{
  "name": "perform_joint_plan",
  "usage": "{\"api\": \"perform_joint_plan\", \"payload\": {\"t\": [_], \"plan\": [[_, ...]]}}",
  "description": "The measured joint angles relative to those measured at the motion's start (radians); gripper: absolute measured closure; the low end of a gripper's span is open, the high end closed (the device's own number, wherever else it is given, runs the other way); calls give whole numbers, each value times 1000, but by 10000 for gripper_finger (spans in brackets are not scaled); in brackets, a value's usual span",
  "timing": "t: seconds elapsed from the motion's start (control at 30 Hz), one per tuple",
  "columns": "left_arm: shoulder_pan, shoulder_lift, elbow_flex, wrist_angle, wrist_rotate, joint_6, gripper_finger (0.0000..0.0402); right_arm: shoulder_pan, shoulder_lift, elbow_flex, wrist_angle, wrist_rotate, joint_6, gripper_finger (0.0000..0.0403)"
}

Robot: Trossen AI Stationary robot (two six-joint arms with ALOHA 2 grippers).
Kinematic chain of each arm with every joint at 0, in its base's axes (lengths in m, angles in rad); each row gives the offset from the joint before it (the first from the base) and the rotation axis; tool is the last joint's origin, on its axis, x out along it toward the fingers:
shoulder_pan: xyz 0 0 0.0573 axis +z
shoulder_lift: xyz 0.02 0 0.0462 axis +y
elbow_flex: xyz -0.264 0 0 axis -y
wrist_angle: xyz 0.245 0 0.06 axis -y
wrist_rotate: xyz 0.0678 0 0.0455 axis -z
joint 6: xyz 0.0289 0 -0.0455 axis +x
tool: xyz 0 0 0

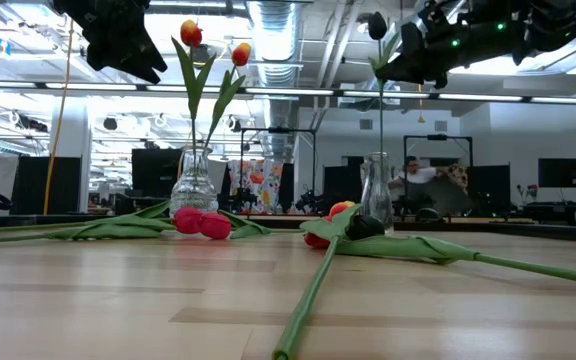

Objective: Sort flowers into vase by color
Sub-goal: Put the right black tulip into the right transparent vase, then put the left red tulip into the yellow vase

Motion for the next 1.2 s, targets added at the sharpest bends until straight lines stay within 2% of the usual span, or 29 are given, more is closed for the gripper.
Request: {"api": "perform_joint_plan", "payload": {"t": [0.6,0.7,1.03,1.2], "plan": [[0,0,0,0,0,-1,200,0,0,0,-1,0,0,341],[0,0,0,0,0,-1,200,0,0,0,-14,0,0,316],[0,0,0,0,0,-1,200,0,0,0,-46,1,0,191],[0,0,0,0,0,-1,200,0,0,0,-46,1,1,160]]}}
